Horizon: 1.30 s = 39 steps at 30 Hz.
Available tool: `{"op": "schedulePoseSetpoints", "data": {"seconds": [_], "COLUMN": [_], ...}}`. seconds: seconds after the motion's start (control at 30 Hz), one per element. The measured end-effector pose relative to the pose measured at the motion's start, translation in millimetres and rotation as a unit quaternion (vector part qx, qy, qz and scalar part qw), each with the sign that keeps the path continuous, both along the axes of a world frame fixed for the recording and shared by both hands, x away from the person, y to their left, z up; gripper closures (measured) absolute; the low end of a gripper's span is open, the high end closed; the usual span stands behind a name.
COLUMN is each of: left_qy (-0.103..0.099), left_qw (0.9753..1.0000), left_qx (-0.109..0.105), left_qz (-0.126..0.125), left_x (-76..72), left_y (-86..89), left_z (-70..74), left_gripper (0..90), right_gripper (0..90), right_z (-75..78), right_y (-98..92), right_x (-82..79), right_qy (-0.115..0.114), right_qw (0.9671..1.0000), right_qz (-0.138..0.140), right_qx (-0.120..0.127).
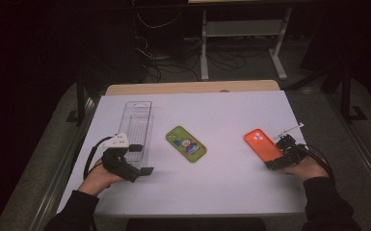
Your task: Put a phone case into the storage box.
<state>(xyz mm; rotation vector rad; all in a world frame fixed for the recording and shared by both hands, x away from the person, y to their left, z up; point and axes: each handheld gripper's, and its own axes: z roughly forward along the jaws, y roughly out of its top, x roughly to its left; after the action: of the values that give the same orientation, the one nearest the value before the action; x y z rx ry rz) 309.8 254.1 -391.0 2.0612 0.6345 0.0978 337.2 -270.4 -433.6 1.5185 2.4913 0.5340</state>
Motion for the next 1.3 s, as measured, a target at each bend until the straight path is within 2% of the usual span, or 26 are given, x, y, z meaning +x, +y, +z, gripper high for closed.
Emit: {"op": "schedulePoseSetpoints", "data": {"seconds": [0.03,0.17,0.33,0.5,0.57,0.67,0.8,1.07,1.13,1.3], "left_qy": [0.0,0.0,0.0,-0.009,-0.004,-0.007,-0.011,-0.017,-0.018,-0.024], "left_qw": [1.0,1.0,1.0,0.9999,1.0,0.9999,0.9999,0.9996,0.9994,0.9986], "left_qx": [0.0,-0.001,-0.002,0.001,-0.005,-0.006,-0.006,-0.006,-0.005,0.007], "left_qz": [0.0,0.0,0.002,-0.006,-0.005,-0.007,-0.012,-0.02,-0.029,-0.046], "left_x": [-0.1,0.0,0.1,2.5,2.9,7.5,12.4,26.6,31.6,37.1], "left_y": [0.2,0.2,0.1,-1.0,-1.8,-4.6,-8.7,-20.4,-25.5,-35.9], "left_z": [0.1,0.4,2.5,7.5,9.2,13.0,18.4,28.5,32.1,37.5], "left_gripper": [0.0,0.0,0.0,0.0,0.0,0.0,0.0,0.0,0.0,0.0], "right_gripper": [15.4,15.4,15.3,15.3,15.2,15.2,15.2,15.2,15.2,15.2], "right_z": [0.4,3.1,10.7,20.0,25.0,31.5,36.1,39.0,38.6,39.6], "right_y": [0.2,-2.2,-7.3,-3.7,-0.7,5.0,13.7,25.8,29.4,37.9], "right_x": [-0.1,0.2,-1.1,-0.4,-0.1,1.8,4.7,8.4,10.5,12.9], "right_qy": [0.003,-0.008,-0.021,-0.028,-0.033,-0.04,-0.051,-0.045,-0.047,-0.042], "right_qw": [1.0,1.0,0.9996,0.9993,0.9989,0.9981,0.9957,0.9921,0.9894,0.9854], "right_qz": [-0.003,-0.002,-0.003,0.017,0.025,0.043,0.074,0.114,0.134,0.161], "right_qx": [0.003,0.004,0.02,0.02,0.02,0.021,0.021,0.031,0.029,0.035]}}
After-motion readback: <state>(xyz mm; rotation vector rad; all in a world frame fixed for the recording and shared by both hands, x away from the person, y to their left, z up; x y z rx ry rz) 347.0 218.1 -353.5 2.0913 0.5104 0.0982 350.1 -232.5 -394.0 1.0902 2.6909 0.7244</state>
